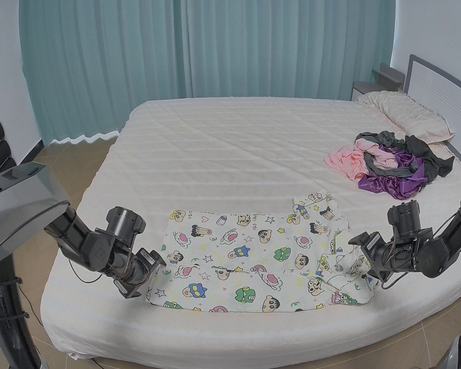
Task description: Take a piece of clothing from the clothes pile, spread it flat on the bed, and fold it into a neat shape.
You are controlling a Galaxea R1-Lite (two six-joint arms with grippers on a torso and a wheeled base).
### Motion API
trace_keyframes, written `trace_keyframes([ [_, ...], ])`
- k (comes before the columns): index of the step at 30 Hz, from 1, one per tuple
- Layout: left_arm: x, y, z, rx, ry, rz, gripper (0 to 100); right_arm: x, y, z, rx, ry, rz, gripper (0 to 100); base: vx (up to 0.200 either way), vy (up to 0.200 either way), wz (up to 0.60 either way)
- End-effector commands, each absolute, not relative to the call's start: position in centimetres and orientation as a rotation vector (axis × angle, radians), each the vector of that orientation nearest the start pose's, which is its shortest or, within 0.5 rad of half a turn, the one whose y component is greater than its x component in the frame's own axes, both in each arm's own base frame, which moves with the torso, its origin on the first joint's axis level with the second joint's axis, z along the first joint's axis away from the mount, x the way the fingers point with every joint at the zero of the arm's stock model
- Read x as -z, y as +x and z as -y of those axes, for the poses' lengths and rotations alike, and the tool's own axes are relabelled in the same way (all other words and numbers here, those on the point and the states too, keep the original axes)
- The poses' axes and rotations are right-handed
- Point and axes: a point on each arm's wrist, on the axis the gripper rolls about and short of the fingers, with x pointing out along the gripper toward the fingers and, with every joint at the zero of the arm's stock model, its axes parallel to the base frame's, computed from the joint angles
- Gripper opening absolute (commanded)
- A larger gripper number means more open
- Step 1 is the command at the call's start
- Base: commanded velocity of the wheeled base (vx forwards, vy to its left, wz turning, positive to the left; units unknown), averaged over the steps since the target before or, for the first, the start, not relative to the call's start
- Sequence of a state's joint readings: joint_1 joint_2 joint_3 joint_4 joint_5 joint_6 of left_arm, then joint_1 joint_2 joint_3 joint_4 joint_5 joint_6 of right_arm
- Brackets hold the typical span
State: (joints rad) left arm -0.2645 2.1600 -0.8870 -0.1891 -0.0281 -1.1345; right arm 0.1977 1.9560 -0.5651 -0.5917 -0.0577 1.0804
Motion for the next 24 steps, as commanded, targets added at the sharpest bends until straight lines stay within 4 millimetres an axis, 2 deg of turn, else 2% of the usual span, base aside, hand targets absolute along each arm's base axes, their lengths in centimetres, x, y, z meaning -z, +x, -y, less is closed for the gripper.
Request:
trace_keyframes([
  [1,-4.1,29.1,8.0,-0.282,-1.008,-1.090,100,-2.4,27.8,-6.9,0.351,0.881,-0.795,100,0.000,0.000,0.00],
  [5,-3.3,28.2,8.1,-0.271,-1.007,-1.094,100,-1.2,28.5,-7.3,0.351,0.851,-0.753,100,0.000,0.000,0.00],
  [11,-3.1,28.1,8.2,-0.259,-1.011,-1.078,100,0.5,29.0,-7.4,0.359,0.842,-0.757,100,0.000,0.000,0.00],
  [24,-3.1,27.9,8.2,-0.260,-1.007,-1.080,100,1.1,29.4,-7.3,0.350,0.824,-0.750,100,0.000,0.000,0.00],
])
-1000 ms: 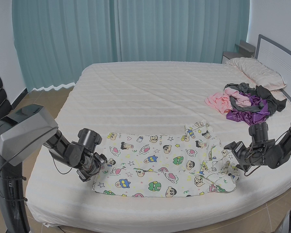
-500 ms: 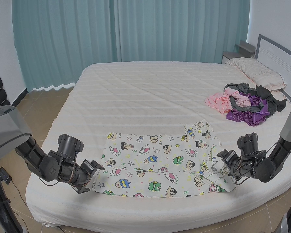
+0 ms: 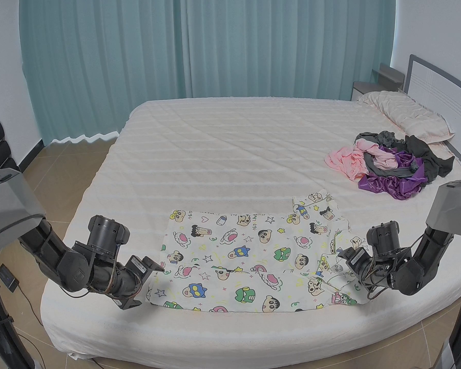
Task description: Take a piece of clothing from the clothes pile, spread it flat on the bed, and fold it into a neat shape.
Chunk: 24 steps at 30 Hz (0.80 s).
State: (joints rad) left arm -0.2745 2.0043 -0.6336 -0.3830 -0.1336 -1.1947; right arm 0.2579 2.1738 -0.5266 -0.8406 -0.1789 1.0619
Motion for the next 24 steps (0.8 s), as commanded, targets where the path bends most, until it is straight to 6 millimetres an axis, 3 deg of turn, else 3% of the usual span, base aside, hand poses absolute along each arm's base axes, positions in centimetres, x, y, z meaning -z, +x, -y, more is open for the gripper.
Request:
trace_keyframes([
  [1,-3.1,27.9,8.2,-0.260,-1.007,-1.080,100,1.2,29.5,-7.4,0.350,0.824,-0.751,100,0.000,0.000,0.00],
  [9,-3.1,27.9,8.2,-0.260,-1.007,-1.080,100,2.2,29.9,-7.4,0.331,0.786,-0.747,100,0.000,0.000,0.00],
  [10,-3.1,27.9,8.2,-0.260,-1.007,-1.080,100,2.4,30.0,-7.4,0.325,0.784,-0.740,0,0.000,0.000,0.00],
  [24,-3.1,27.9,8.2,-0.260,-1.007,-1.080,100,1.0,28.4,-7.0,0.328,0.741,-0.720,0,0.000,0.000,0.00],
])
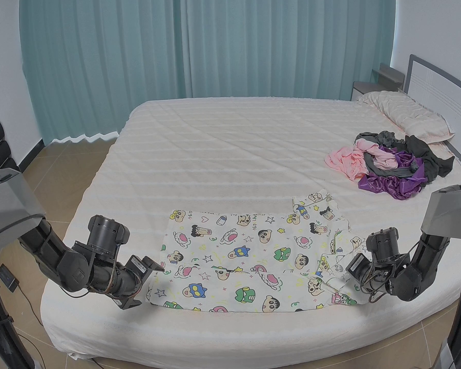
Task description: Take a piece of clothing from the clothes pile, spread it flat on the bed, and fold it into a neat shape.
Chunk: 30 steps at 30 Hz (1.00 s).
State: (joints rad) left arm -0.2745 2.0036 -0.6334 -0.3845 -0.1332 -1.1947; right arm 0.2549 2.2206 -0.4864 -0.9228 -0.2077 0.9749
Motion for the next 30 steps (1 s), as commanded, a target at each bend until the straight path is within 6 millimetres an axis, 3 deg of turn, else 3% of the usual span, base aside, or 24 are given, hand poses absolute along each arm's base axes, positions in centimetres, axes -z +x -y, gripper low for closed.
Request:
trace_keyframes([
  [1,-3.1,27.9,8.2,-0.260,-1.007,-1.080,100,1.0,28.4,-7.0,0.328,0.741,-0.720,0,0.000,0.000,0.00],
  [11,-3.1,27.9,8.2,-0.260,-1.007,-1.080,100,-2.6,24.8,-7.1,0.292,0.709,-0.705,0,0.000,0.000,0.00],
  [16,-3.1,27.9,8.2,-0.259,-1.007,-1.079,100,-2.2,23.0,-7.9,0.298,0.658,-0.725,0,0.000,0.000,0.00],
  [26,-3.0,27.9,8.2,-0.261,-1.007,-1.081,100,-1.8,21.7,-8.7,0.305,0.614,-0.734,0,0.000,0.000,0.00],
  [27,-3.0,27.9,8.2,-0.261,-1.007,-1.081,100,-1.7,21.5,-8.7,0.307,0.609,-0.739,100,0.000,0.000,0.00],
  [30,-3.0,27.9,8.2,-0.261,-1.007,-1.081,100,-1.4,20.7,-8.9,0.308,0.604,-0.762,100,0.000,0.000,0.00],
])
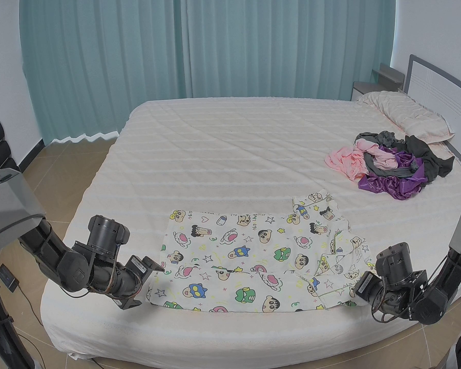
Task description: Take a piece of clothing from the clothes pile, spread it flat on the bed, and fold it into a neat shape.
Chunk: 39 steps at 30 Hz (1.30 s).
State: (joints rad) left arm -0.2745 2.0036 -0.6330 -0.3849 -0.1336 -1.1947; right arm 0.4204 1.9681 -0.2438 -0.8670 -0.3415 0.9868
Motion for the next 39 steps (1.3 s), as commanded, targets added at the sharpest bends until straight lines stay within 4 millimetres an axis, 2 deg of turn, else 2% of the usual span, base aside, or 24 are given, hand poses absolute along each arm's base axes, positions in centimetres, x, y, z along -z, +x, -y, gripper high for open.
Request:
trace_keyframes([
  [1,-3.1,27.9,8.2,-0.260,-1.007,-1.080,100,-1.3,19.9,-9.2,0.298,0.603,-0.781,100,0.000,0.000,0.00],
  [2,-3.0,27.9,8.2,-0.261,-1.007,-1.081,100,-1.3,19.1,-9.4,0.290,0.603,-0.797,100,0.000,0.000,0.00],
  [6,-3.0,27.9,8.2,-0.262,-1.006,-1.080,100,-1.7,18.2,-9.1,0.290,0.620,-0.795,100,0.000,0.000,0.00],
  [10,-3.0,27.9,8.2,-0.262,-1.006,-1.080,100,-2.1,19.2,-7.6,0.346,0.666,-0.754,100,0.000,0.000,0.00],
  [12,-3.0,27.9,8.2,-0.262,-1.006,-1.080,100,-2.1,19.3,-7.6,0.348,0.667,-0.755,100,0.000,0.000,0.00],
  [14,-3.0,27.9,8.2,-0.263,-1.006,-1.082,100,-2.0,20.2,-6.3,0.389,0.668,-0.746,100,0.000,0.000,0.00],
  [20,-3.0,27.9,8.2,-0.264,-1.005,-1.081,100,-1.6,20.7,-4.9,0.381,0.641,-0.781,100,0.000,0.000,0.00],
  [23,-3.0,27.9,8.2,-0.264,-1.005,-1.081,100,-0.6,21.2,-4.7,0.355,0.623,-0.813,100,0.000,0.000,0.00],
  [25,-3.0,27.9,8.2,-0.264,-1.005,-1.081,100,0.9,21.7,-4.8,0.355,0.605,-0.827,100,0.000,0.000,0.00],
  [32,-3.0,27.9,8.2,-0.264,-1.005,-1.081,100,3.4,23.2,-4.6,0.346,0.634,-0.761,100,0.000,0.000,0.00],
  [39,-3.0,27.9,8.2,-0.263,-1.004,-1.081,100,3.5,23.6,-4.0,0.354,0.641,-0.724,100,0.000,0.000,0.00],
])
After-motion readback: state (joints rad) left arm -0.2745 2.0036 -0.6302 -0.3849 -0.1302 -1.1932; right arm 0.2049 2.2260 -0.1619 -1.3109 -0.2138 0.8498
